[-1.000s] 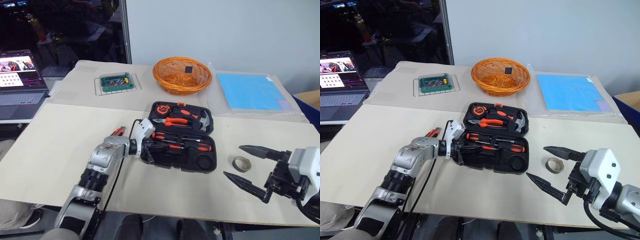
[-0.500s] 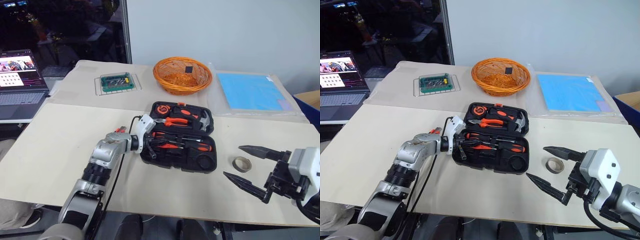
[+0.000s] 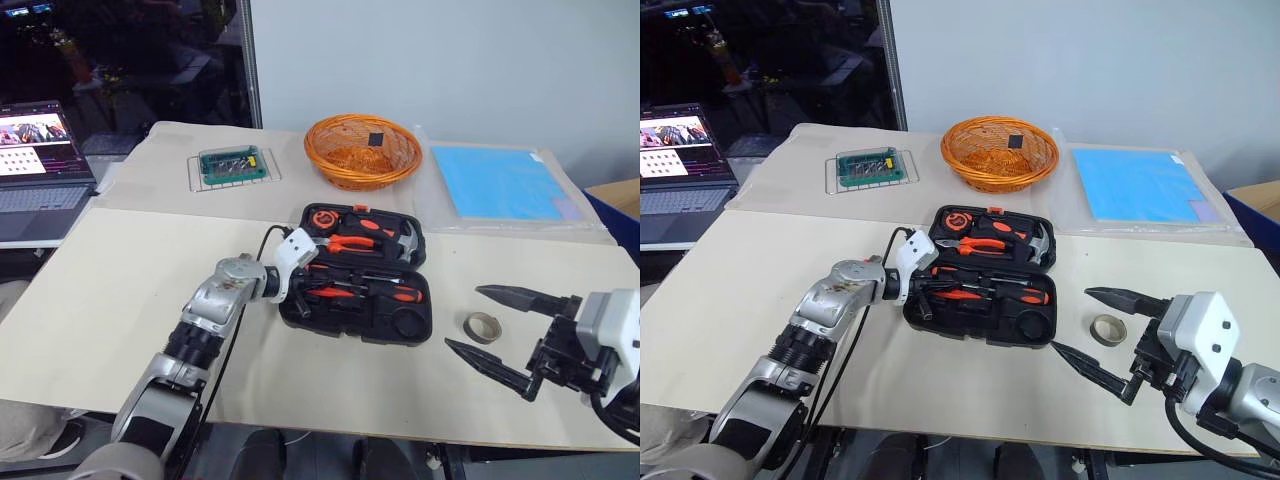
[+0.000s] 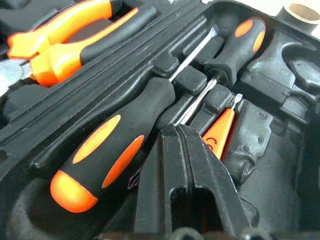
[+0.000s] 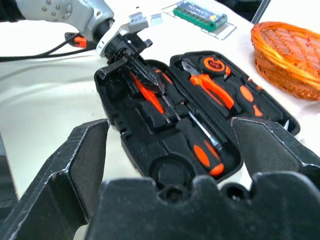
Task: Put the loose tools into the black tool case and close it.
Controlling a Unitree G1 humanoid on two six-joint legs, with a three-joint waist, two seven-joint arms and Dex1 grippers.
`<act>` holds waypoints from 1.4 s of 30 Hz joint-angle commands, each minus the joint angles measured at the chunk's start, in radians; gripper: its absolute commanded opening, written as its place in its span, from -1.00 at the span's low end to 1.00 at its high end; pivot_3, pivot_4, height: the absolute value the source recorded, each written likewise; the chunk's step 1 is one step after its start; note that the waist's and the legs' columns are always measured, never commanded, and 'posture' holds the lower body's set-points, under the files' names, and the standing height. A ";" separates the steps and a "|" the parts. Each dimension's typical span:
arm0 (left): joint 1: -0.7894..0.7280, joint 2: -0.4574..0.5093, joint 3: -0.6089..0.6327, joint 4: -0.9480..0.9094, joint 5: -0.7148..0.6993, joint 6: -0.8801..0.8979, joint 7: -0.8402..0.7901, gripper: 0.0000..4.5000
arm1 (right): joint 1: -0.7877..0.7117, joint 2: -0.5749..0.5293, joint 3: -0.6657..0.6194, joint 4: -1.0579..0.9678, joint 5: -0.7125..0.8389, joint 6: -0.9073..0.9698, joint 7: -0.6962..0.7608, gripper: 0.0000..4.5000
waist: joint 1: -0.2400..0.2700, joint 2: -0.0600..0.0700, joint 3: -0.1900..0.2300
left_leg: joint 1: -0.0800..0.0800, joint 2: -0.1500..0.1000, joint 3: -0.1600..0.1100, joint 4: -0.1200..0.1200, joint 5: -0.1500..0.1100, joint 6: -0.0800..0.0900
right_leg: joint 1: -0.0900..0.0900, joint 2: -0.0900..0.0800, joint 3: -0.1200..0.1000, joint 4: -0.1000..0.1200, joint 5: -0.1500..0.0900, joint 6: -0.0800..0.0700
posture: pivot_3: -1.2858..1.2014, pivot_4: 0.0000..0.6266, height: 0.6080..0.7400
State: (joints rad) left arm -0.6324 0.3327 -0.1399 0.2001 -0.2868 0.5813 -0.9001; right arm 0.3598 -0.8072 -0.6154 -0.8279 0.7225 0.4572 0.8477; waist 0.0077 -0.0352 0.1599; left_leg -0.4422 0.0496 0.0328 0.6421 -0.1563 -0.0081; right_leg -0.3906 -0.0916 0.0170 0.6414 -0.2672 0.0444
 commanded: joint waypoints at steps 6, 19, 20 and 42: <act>0.122 0.251 0.328 -0.327 -0.105 0.182 0.145 0.08 | -0.093 -0.007 0.075 0.039 0.008 -0.035 0.020 1.00 | -0.013 0.000 0.000 | 0.001 0.000 0.000 -0.002 0.000 0.000 | 0.001 0.000 0.000 0.000 0.003 0.005 | 0.03 -0.52 1.00; 0.260 0.436 0.181 -0.255 -0.003 0.248 0.151 0.66 | -0.170 -0.005 0.159 0.089 -0.011 -0.060 0.049 1.00 | 0.009 -0.003 0.003 | 0.001 0.000 0.003 -0.003 -0.005 -0.008 | -0.001 -0.006 -0.002 -0.003 0.001 -0.004 | 0.03 -0.52 1.00; 0.261 0.436 0.175 -0.252 -0.006 0.245 0.144 0.47 | -0.169 -0.005 0.158 0.088 -0.010 -0.060 0.049 1.00 | 0.008 -0.003 0.003 | -0.001 0.000 0.003 -0.003 -0.005 -0.008 | -0.002 -0.005 -0.002 -0.002 0.003 -0.008 | 0.03 -0.52 1.00; -0.245 0.284 -0.305 -0.001 0.107 -0.238 -0.513 -0.22 | 0.100 -0.018 -0.202 0.055 0.034 -0.077 0.205 1.00 | 0.026 -0.001 0.003 | -0.003 -0.001 0.003 -0.001 0.000 0.000 | 0.000 0.000 0.000 -0.004 -0.001 -0.001 | 0.03 -0.52 1.00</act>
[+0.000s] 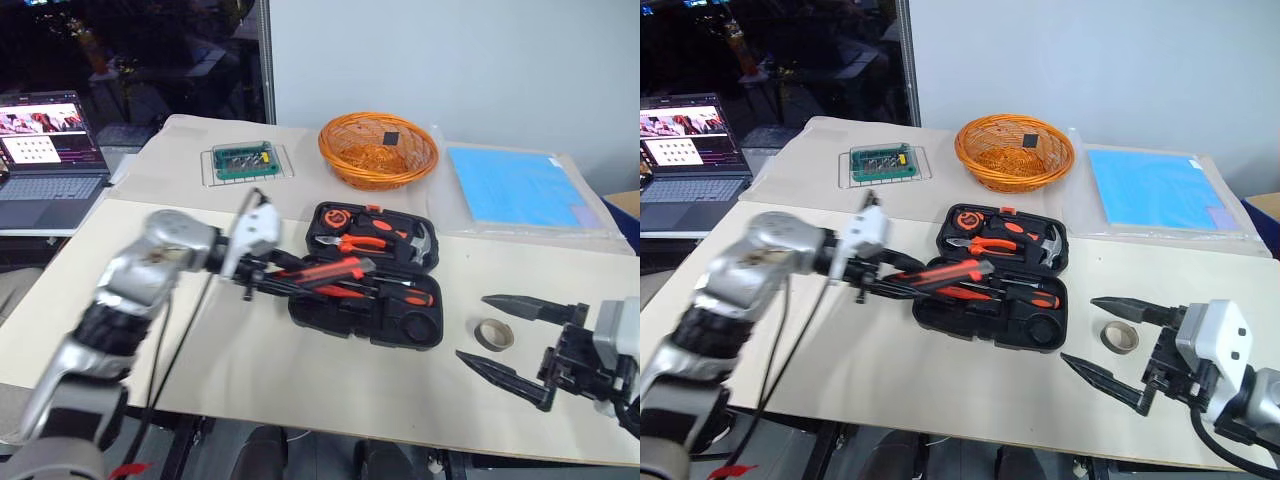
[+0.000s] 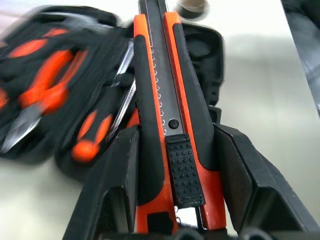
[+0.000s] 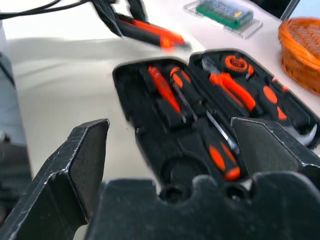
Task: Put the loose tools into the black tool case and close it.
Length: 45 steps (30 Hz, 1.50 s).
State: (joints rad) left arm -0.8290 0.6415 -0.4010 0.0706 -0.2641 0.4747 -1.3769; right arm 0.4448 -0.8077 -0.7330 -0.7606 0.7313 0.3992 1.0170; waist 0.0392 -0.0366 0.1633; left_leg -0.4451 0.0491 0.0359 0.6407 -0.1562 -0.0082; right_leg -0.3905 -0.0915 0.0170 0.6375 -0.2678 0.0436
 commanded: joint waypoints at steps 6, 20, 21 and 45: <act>-0.082 -0.114 -0.131 0.258 0.195 -0.242 -0.061 -0.22 | 0.016 -0.036 -0.124 -0.005 0.029 -0.003 0.052 1.00 | -0.028 0.000 0.000 | 0.000 0.000 -0.001 0.000 0.000 0.000 | -0.001 0.001 0.001 0.002 0.001 0.003 | 0.03 -0.52 1.00; -0.123 -0.160 -0.142 0.343 0.264 -0.297 -0.145 0.22 | 0.039 -0.013 -0.093 -0.064 0.036 0.003 -0.001 1.00 | -0.027 0.000 0.000 | 0.000 0.000 -0.002 0.001 0.000 0.000 | 0.000 0.000 0.000 0.002 0.000 0.002 | 0.03 -0.52 1.00; -0.129 -0.160 -0.130 0.348 0.264 -0.295 -0.137 0.30 | 0.039 -0.014 -0.094 -0.063 0.037 0.003 -0.001 1.00 | -0.028 0.000 0.000 | 0.000 0.000 -0.002 0.001 0.000 0.000 | 0.000 0.000 0.000 0.002 0.000 0.002 | 0.03 -0.52 1.00; 0.301 -0.161 0.049 0.041 0.187 -0.059 0.222 -0.99 | -0.028 -0.049 -0.032 -0.032 0.021 0.020 -0.014 1.00 | -0.028 0.002 -0.001 | 0.004 0.000 -0.003 0.001 0.000 0.000 | 0.002 0.000 0.000 0.004 0.001 0.006 | 0.03 -0.52 1.00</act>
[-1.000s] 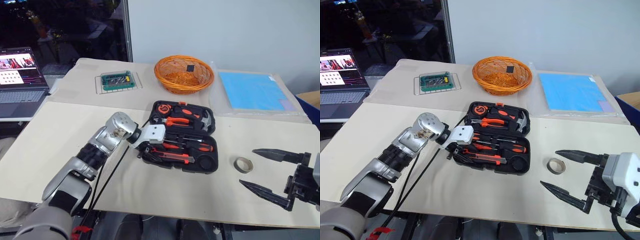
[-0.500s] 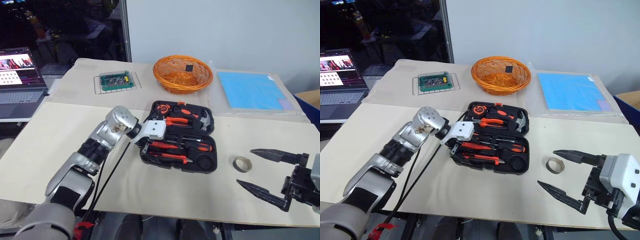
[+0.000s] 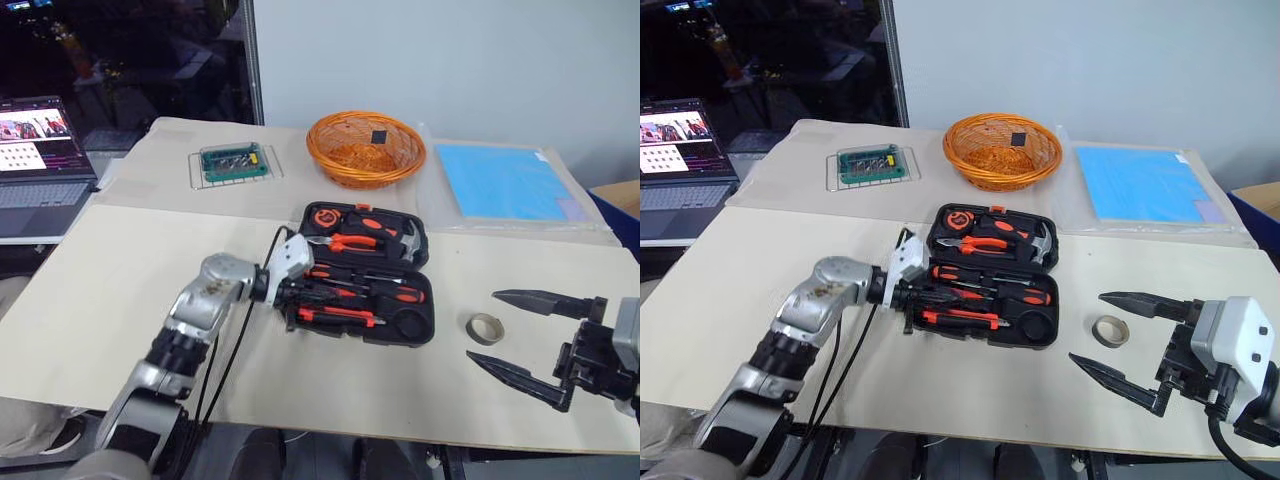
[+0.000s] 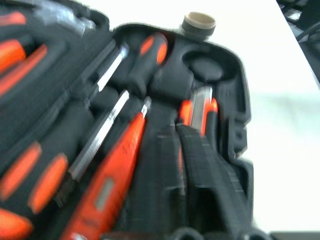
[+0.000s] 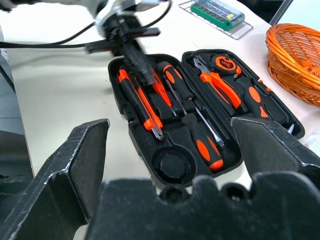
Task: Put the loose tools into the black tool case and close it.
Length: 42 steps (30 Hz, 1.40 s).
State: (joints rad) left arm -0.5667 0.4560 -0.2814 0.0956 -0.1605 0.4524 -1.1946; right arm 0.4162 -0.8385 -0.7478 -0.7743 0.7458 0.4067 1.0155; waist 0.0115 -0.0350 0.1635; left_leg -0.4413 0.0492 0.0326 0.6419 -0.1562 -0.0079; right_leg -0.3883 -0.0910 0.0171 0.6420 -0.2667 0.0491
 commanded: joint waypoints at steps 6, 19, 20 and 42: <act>0.091 0.058 -0.152 0.009 0.181 -0.169 0.086 -0.99 | 0.041 -0.024 -0.047 -0.040 0.014 0.050 -0.022 1.00 | 0.001 0.007 -0.013 | 0.003 0.000 0.000 0.000 0.000 0.000 | 0.003 -0.001 0.000 -0.001 -0.003 -0.005 | 0.03 -0.52 1.00; 0.059 0.066 0.151 -0.366 -0.332 0.166 0.042 -0.50 | 0.015 -0.128 0.117 -0.006 -0.085 0.378 -0.275 1.00 | -0.007 0.007 -0.020 | 0.001 0.000 0.001 0.000 0.000 0.000 | 0.000 -0.001 0.002 -0.001 -0.002 -0.007 | 0.03 -0.52 1.00; 0.049 0.082 0.172 -0.398 -0.375 0.206 0.039 -0.33 | -0.026 -0.150 0.168 0.015 -0.086 0.423 -0.305 1.00 | -0.007 0.006 -0.019 | 0.001 0.000 0.001 0.000 0.000 0.000 | 0.000 -0.001 0.002 -0.001 -0.002 -0.007 | 0.03 -0.52 1.00; 0.040 0.183 0.205 -0.592 -0.561 0.331 0.117 0.64 | -0.557 -0.197 0.717 0.463 -0.333 0.600 -0.393 -0.98 | 0.000 0.002 -0.009 | -0.004 -0.001 0.001 -0.001 0.000 0.001 | -0.003 0.000 0.002 -0.002 -0.002 -0.003 | 0.03 -0.52 1.00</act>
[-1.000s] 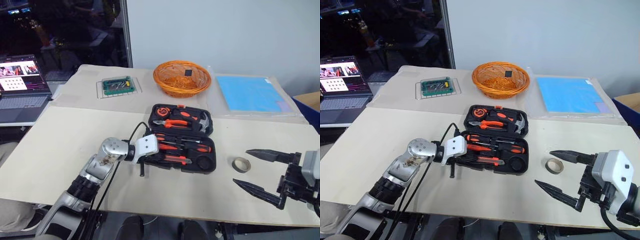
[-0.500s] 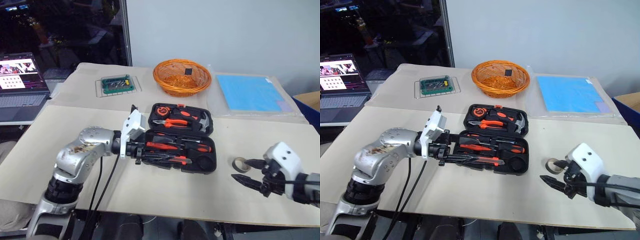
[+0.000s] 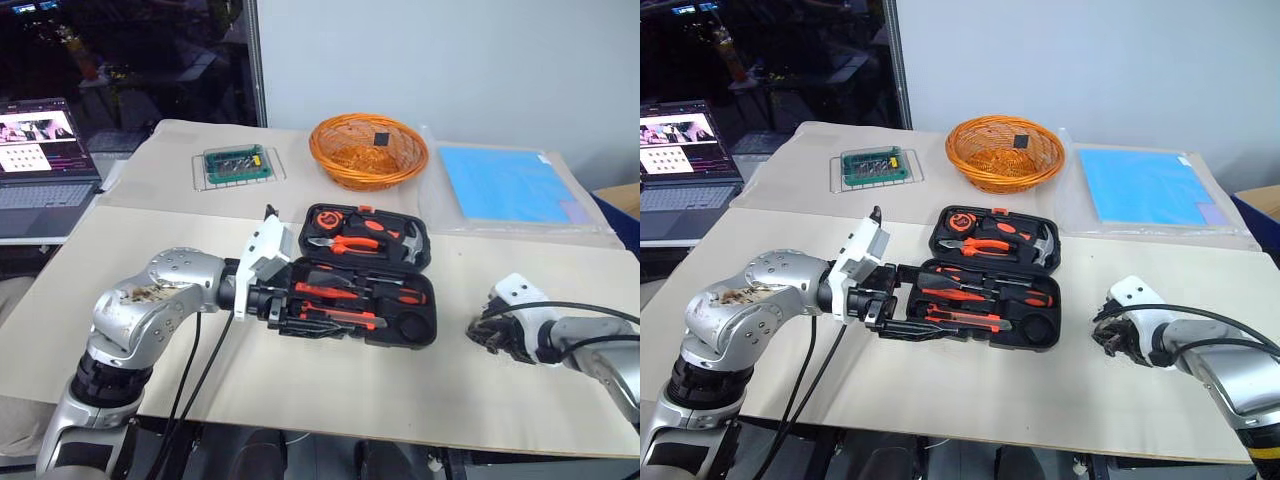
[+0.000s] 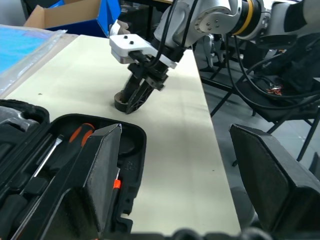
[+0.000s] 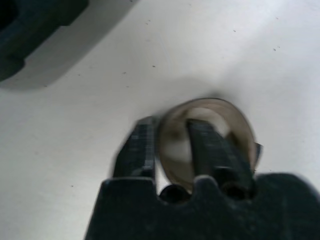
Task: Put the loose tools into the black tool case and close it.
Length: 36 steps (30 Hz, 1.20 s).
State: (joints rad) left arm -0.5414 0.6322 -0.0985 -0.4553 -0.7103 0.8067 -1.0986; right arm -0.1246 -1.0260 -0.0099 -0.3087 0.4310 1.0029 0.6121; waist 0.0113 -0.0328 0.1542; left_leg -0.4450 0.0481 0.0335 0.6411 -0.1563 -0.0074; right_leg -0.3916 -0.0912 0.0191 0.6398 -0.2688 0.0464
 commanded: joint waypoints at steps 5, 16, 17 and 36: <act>0.073 0.009 0.049 -0.053 0.013 -0.076 0.053 0.64 | -0.020 -0.019 -0.145 -0.144 0.079 0.028 0.082 -0.98 | -0.002 0.001 0.001 | 0.000 0.000 0.000 0.000 0.000 0.000 | 0.000 0.000 0.000 0.001 -0.001 -0.001 | 0.03 -0.52 1.00; 0.313 0.148 0.207 -0.120 -0.093 -0.098 -0.004 0.64 | -0.335 0.017 0.227 -0.290 0.112 0.102 0.172 -0.98 | -0.012 -0.002 0.007 | 0.002 0.002 0.000 -0.001 0.000 -0.001 | -0.001 -0.001 -0.002 0.001 -0.002 -0.004 | 0.03 -0.52 1.00; 0.322 0.158 0.219 -0.118 -0.104 -0.094 -0.003 0.64 | -0.342 0.019 0.252 -0.270 0.100 0.099 0.174 -0.98 | -0.009 -0.002 0.007 | 0.000 0.002 0.001 -0.002 0.000 -0.001 | -0.002 -0.003 -0.001 0.000 -0.002 -0.004 | 0.03 -0.52 1.00; 0.333 0.135 0.231 -0.053 -0.079 -0.108 0.127 0.64 | -0.329 0.030 0.236 -0.201 0.049 0.018 0.277 -0.25 | 0.003 -0.003 0.007 | -0.001 0.002 0.003 -0.001 0.000 0.000 | -0.011 -0.001 0.000 0.002 0.003 -0.010 | 0.03 -0.52 1.00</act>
State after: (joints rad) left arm -0.1806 0.7816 0.1279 -0.5283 -0.7894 0.7013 -1.0035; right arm -0.4512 -1.0117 0.3080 -0.4820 0.4230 1.0083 0.8738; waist 0.0140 -0.0354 0.1608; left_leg -0.4486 0.0505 0.0368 0.6397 -0.1564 -0.0077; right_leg -0.4013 -0.0916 0.0192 0.6428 -0.2651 0.0363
